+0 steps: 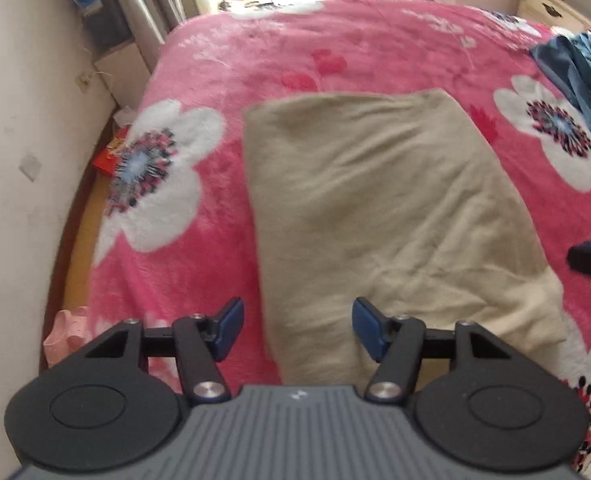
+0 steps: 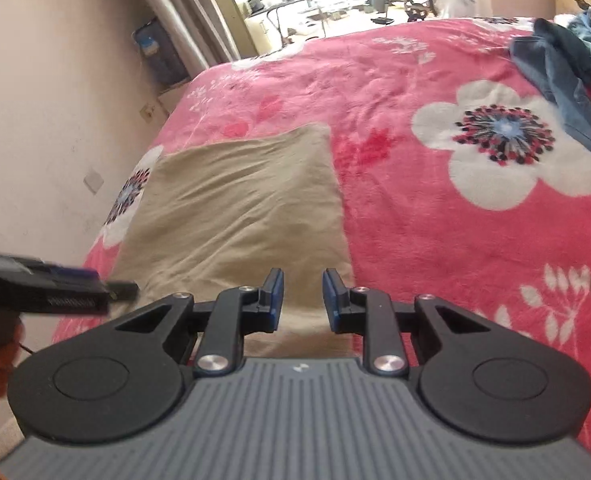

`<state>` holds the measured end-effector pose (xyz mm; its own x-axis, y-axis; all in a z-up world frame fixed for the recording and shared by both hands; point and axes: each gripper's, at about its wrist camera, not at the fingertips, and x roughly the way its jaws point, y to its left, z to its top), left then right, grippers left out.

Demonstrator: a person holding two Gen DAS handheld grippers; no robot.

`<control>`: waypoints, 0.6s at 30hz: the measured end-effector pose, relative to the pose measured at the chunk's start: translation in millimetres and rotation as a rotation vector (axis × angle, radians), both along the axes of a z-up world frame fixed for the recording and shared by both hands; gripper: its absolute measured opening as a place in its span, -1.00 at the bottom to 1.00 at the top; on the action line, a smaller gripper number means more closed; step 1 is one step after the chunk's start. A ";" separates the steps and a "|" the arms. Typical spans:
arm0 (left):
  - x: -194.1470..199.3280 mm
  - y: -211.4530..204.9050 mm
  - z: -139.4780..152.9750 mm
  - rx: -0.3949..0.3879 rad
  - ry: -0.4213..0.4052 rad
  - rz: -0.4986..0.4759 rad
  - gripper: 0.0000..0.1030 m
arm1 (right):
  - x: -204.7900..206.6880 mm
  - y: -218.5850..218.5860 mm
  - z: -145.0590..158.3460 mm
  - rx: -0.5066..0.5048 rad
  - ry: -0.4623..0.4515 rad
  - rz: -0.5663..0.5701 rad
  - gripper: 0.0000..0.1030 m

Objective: Fold clothes

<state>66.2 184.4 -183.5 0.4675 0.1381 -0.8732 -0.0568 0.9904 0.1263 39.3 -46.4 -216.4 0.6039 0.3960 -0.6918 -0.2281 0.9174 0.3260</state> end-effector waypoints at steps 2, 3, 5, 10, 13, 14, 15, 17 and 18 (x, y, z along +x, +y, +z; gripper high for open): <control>0.6 6.5 8.5 -0.020 -0.019 0.027 0.19 | 4.7 11.5 -12.7 -0.034 0.032 0.030 -0.59; 2.5 10.7 11.7 -0.037 -0.029 0.041 0.19 | 7.4 15.8 -20.4 -0.059 0.049 0.049 -0.62; 10.0 18.3 16.1 -0.057 -0.039 0.059 0.20 | 12.9 24.3 -35.8 -0.109 0.083 0.086 -0.63; 37.6 31.0 12.3 -0.083 -0.002 0.085 0.27 | 28.2 16.3 -13.4 -0.068 0.111 0.083 -0.61; 55.9 38.2 2.9 -0.134 0.039 0.108 0.35 | 58.5 2.8 -5.5 0.029 0.126 0.036 -0.41; 60.9 42.3 -2.1 -0.176 0.050 0.108 0.36 | 71.9 -1.7 -7.7 0.067 0.144 0.019 -0.35; 64.8 46.6 -7.2 -0.219 0.057 0.105 0.36 | 85.4 -6.1 -10.0 0.105 0.163 0.002 -0.18; 68.5 56.3 -18.4 -0.302 0.060 0.098 0.36 | 110.7 -15.0 -26.0 0.185 0.241 -0.027 -0.06; 68.6 62.3 -24.8 -0.349 0.061 0.092 0.36 | 120.5 -19.1 -34.2 0.224 0.281 -0.036 -0.04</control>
